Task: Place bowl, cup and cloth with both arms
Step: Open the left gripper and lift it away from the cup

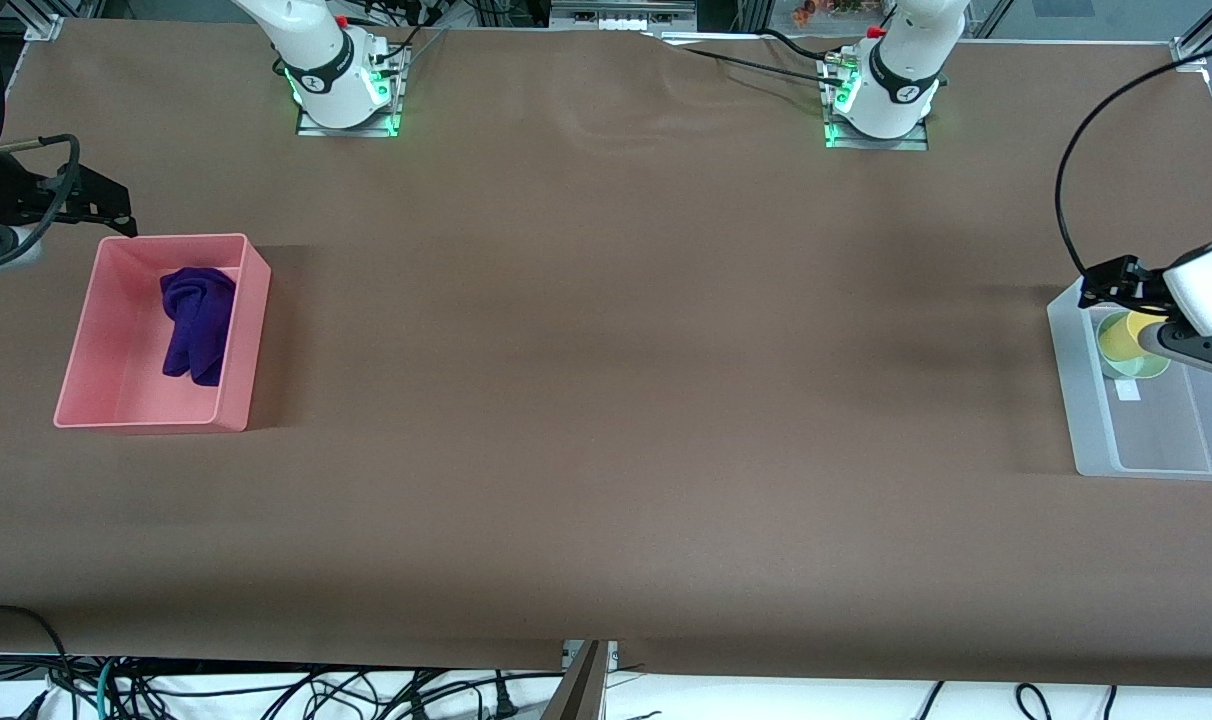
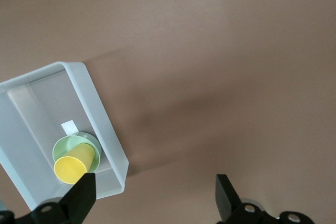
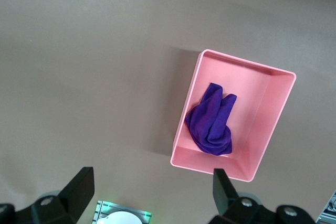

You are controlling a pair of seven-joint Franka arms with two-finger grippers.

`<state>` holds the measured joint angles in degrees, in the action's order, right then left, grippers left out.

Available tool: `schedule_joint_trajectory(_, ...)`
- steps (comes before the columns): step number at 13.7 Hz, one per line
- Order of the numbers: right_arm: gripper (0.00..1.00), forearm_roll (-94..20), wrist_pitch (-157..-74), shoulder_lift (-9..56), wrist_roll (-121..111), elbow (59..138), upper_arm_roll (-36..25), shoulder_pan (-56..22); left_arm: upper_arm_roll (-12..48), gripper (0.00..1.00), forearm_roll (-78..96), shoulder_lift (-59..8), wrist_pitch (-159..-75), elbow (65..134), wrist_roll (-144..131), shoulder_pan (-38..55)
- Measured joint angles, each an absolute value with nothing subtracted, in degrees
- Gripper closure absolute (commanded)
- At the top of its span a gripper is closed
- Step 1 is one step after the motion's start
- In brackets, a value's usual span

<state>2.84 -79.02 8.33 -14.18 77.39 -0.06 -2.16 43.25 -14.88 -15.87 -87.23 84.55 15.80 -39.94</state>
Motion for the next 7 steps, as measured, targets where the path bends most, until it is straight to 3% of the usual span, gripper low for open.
schedule_joint_trajectory(1, 0.0, 2.8, -79.0, 8.3, -14.2, 77.4, -0.1, -2.1, 41.2, 0.0, -13.7, -15.0, -87.0, 83.8, 14.7, -37.1)
schedule_joint_trajectory(4, 0.0, 2.8, -79.0, 8.3, -14.1, 77.4, -0.1, -2.1, 24.9, 0.0, -5.6, -11.0, -89.1, 84.6, 8.9, -21.8)
schedule_joint_trajectory(7, 0.0, 2.8, -79.0, 8.3, -14.1, 77.4, -0.1, -2.1, 13.2, 0.0, -3.2, -6.3, -96.7, 91.9, 2.3, -10.3)
